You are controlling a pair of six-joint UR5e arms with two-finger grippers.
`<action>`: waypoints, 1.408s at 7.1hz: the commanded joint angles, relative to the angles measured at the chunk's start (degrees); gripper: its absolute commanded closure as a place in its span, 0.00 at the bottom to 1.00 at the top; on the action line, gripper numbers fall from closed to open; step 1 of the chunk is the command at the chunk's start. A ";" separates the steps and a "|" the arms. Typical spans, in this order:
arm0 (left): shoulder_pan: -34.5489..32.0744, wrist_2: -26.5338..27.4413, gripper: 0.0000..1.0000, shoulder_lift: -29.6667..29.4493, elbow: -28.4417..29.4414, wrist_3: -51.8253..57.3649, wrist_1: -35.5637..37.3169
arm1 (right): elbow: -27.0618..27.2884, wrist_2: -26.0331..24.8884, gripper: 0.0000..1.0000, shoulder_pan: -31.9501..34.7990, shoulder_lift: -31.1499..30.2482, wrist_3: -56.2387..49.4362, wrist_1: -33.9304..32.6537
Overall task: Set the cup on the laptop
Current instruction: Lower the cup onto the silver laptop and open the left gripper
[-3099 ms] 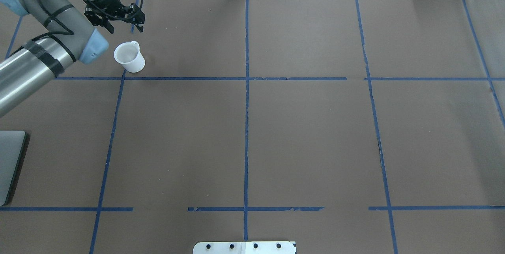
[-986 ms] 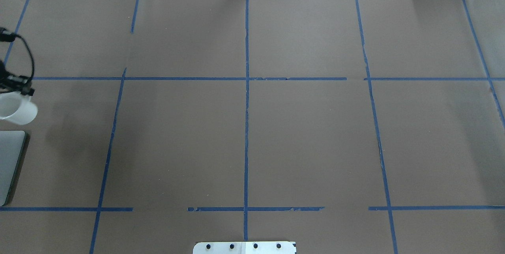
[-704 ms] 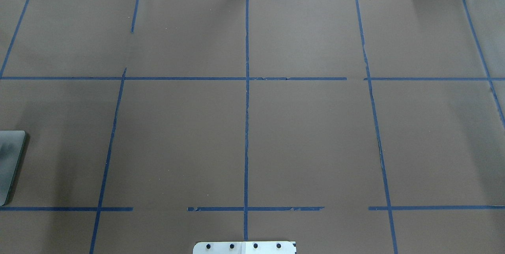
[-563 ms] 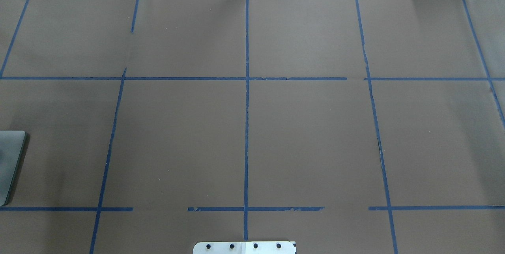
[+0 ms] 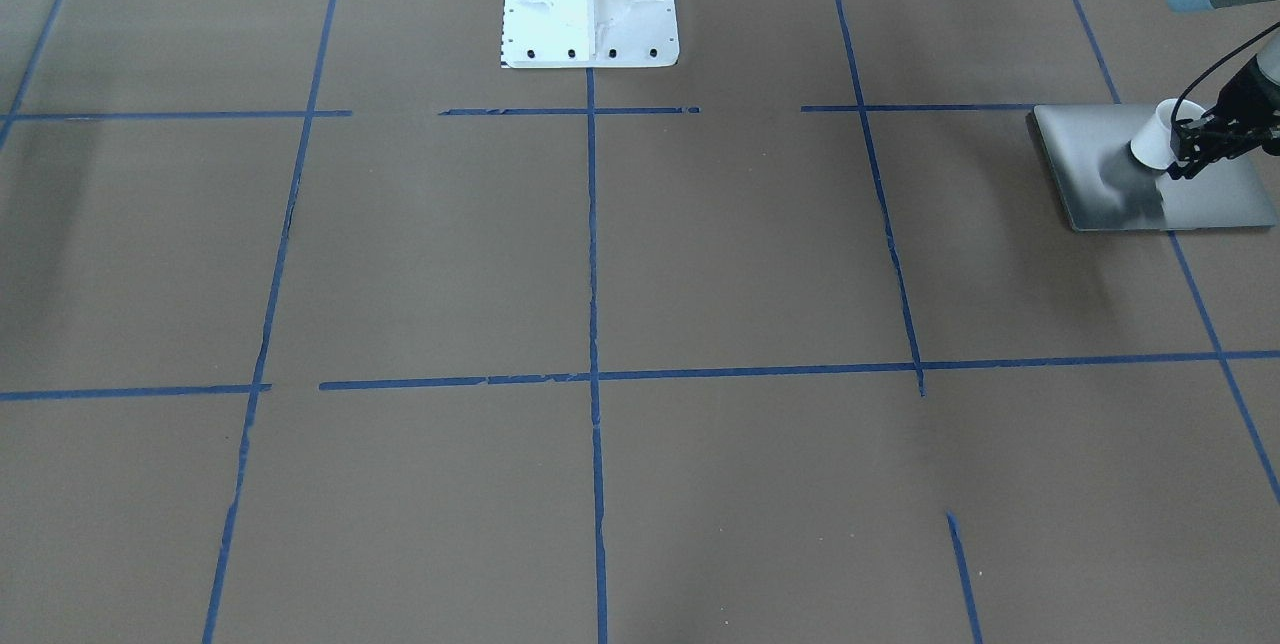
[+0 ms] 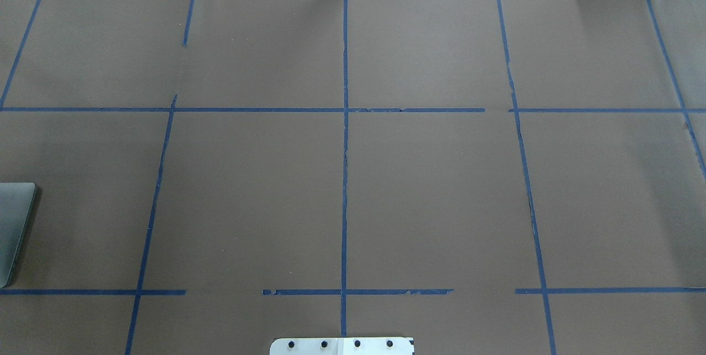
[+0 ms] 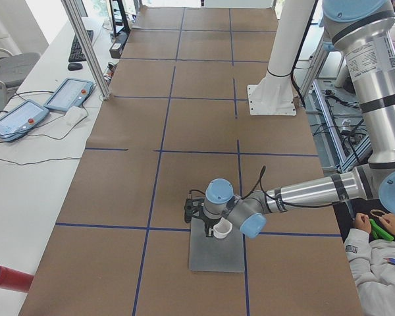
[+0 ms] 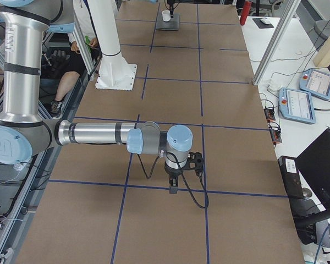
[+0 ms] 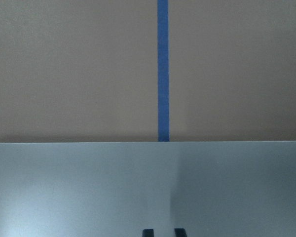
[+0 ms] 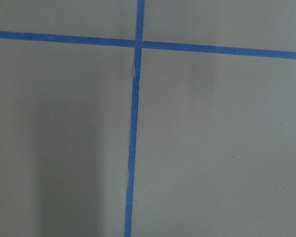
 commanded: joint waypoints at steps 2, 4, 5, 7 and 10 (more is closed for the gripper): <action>0.02 0.05 1.00 -0.25 0.23 0.14 -0.73 | 0.00 0.00 0.00 0.00 0.00 0.00 0.05; 0.02 -0.04 0.00 -0.34 0.23 0.23 -0.73 | 0.00 -0.09 0.00 0.00 0.08 0.00 0.05; -0.07 -0.12 0.00 -0.25 0.06 0.40 -0.64 | 0.00 0.00 0.00 0.00 0.00 0.00 0.05; -6.34 -2.22 0.00 -0.07 -0.21 10.10 0.93 | 0.00 0.00 0.00 0.00 0.00 0.00 0.05; -21.13 -4.87 0.00 -4.62 -5.11 27.61 23.70 | 0.00 0.00 0.00 0.00 0.00 0.00 0.05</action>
